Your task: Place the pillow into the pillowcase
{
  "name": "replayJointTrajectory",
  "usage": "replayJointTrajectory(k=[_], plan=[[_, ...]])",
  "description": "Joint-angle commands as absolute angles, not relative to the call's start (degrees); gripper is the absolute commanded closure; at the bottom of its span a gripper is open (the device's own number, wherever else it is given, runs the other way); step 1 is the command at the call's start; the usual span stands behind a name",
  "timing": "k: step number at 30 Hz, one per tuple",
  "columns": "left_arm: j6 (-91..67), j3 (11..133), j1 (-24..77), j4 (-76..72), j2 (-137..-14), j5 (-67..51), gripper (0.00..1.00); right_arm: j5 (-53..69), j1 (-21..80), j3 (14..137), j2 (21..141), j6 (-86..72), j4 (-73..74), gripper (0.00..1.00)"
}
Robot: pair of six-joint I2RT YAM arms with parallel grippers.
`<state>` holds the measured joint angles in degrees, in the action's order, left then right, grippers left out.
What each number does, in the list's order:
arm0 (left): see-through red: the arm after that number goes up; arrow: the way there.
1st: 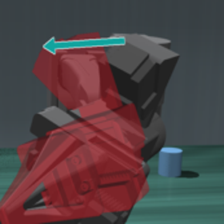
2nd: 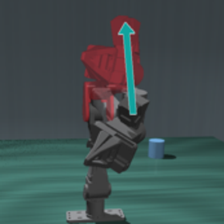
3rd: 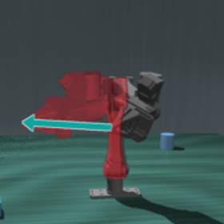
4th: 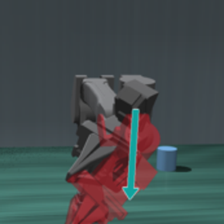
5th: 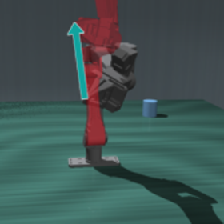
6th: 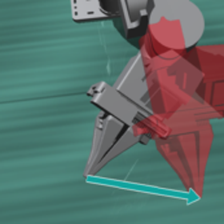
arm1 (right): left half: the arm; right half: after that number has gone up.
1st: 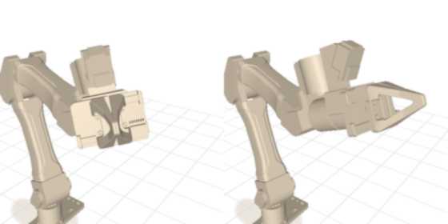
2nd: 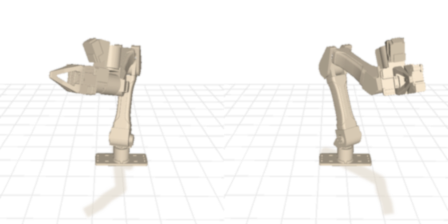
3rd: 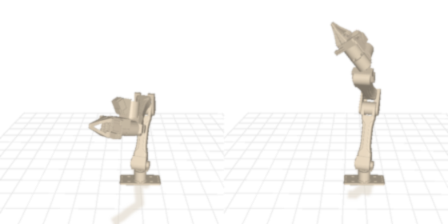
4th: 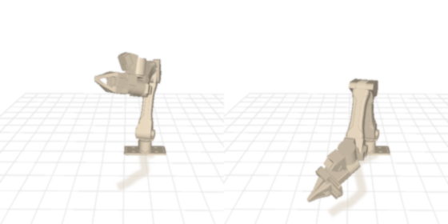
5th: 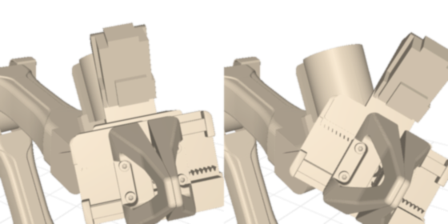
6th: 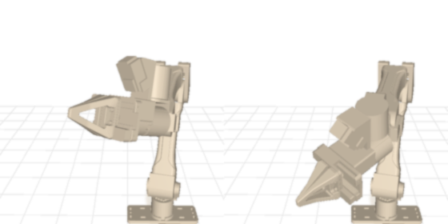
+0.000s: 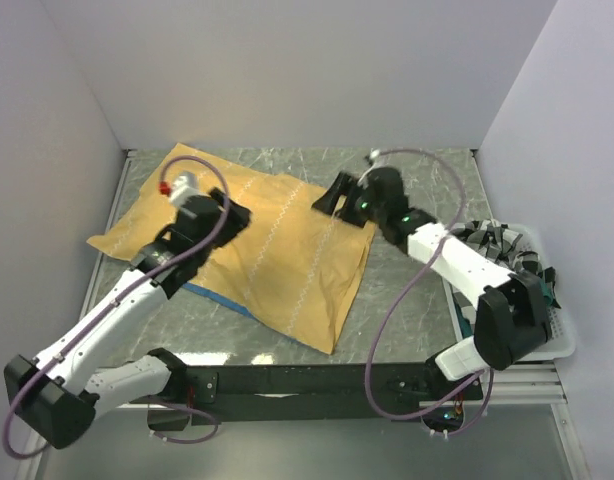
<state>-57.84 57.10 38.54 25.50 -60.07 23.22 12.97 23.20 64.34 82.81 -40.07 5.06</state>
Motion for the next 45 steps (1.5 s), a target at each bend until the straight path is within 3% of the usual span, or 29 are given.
replayJointTrajectory(k=[1,2,6,7,10,13,16,21,25,30,35,39,40,43,45], plan=[[-58.34,50.91,24.11,18.13,-58.45,11.54,0.4,15.81,30.56,57.59,85.86,-43.94,-4.55,0.18],[-59.06,45.76,18.86,15.58,-58.1,8.82,0.46,15.99,31.89,56.44,85.96,-44.21,-5.53,0.18],[-63.63,34.12,11.44,6.7,-58.53,1.33,0.67,13.02,36.03,49.5,85.43,-44.91,-9.4,0.22],[-64.94,32.36,10.73,3.98,-58.97,0.71,0.76,12.4,36.38,47.05,85.08,-44.83,-10.19,0.24],[-67.05,26.47,8.62,-1.21,-61.78,-0.34,0.86,11.43,37.53,42.82,85.34,-44.56,-11.6,0.26],[-68.81,24.09,8.35,-5.7,-66.17,-0.61,0.91,11.6,37.44,41.4,87.61,-44.39,-12.3,0.3],[-69.87,23.73,8.35,-10.71,-71.27,-2.11,0.89,10.55,36.04,44.19,91.65,-43.51,-9.6,0.33],[-71.01,27.07,8.79,-17.29,-82.59,-5.26,0.91,13.79,27.18,50.79,98.95,-41.4,-5.27,0.55],[-72.07,29.96,11.77,-22.3,-89.63,-6.06,0.87,14.33,19.88,60.86,106.41,-40.08,1.02,0.57],[-71.72,33.75,12.74,-22.5,-94.14,-7.21,0.85,13.62,17.93,70.39,109.34,-38.41,6.59,0.56],[-67.42,32.87,12.48,-15.05,-86.5,-4.05,0.63,12.04,17.32,70.75,104.69,-36.39,9.14,0.48],[-62.07,34.19,12.57,-3.72,-73.44,-0.36,0.46,12.57,16.61,68.91,96.54,-35.78,10.02,0.41],[-61.01,35.15,12.57,-1.34,-70.6,-0.18,0.38,12.39,16.7,68.47,94.85,-35.42,10.63,0.34],[-55.74,38.21,12.92,7.63,-60.76,3.34,0.24,13.18,16.7,65.84,87.03,-34.98,10.72,0.24],[-51.44,40.33,13.27,13.5,-55.32,3.6,0.15,13.88,16.79,62.77,80.55,-35.33,10.37,0.12]])
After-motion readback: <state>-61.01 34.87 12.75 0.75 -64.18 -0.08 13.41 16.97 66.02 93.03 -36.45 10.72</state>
